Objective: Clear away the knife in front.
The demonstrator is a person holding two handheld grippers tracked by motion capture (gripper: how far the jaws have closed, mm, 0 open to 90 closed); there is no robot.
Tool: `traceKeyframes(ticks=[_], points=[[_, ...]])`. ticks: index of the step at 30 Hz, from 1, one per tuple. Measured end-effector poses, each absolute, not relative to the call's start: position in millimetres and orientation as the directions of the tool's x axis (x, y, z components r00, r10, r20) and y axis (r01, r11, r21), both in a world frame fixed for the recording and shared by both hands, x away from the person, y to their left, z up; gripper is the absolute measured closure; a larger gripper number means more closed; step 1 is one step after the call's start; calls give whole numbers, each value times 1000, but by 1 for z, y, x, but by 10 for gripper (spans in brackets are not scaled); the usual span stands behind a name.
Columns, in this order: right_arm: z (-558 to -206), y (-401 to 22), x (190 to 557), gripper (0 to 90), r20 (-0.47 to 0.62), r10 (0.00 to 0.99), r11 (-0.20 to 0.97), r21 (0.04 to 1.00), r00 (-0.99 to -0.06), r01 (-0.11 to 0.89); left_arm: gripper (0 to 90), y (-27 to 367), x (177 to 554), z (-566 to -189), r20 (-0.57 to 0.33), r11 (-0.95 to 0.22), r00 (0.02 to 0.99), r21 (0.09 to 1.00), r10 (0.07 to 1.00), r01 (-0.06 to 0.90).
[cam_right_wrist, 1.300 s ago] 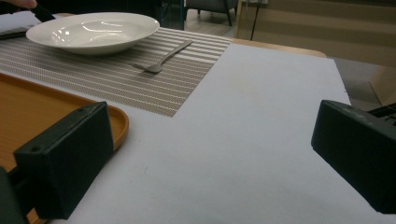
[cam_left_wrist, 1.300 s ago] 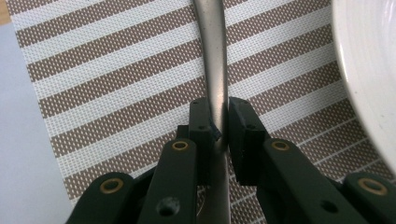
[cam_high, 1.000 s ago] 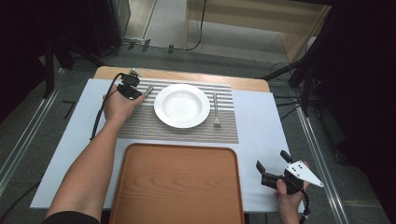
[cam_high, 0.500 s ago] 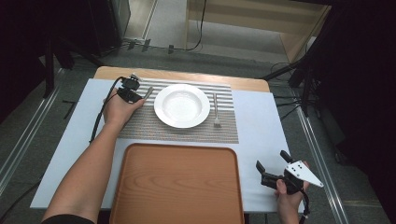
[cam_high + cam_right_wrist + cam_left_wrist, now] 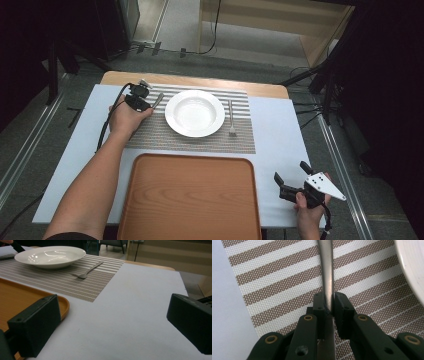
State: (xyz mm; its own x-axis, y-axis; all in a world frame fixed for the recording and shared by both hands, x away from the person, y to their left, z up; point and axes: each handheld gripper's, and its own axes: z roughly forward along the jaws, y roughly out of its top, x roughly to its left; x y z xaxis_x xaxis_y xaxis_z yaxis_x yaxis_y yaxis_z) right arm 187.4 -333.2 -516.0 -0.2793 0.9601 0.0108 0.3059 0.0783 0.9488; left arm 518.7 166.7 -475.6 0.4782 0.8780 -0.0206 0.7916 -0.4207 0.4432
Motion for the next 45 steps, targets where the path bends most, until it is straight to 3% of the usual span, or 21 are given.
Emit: traceKeyframes(ticks=[4,26,45], points=[[-516,-333,188,0,11,960,78,949,-280,306,783,165,517,-475,5,-454,505,447,863,771],[-516,-333,188,0,9,961,79,948,-275,309,784,178,507,-453,-51,-404,502,526,863,748],[-516,-333,188,0,4,961,85,948,-277,308,783,182,483,-436,-35,-416,527,571,849,708]])
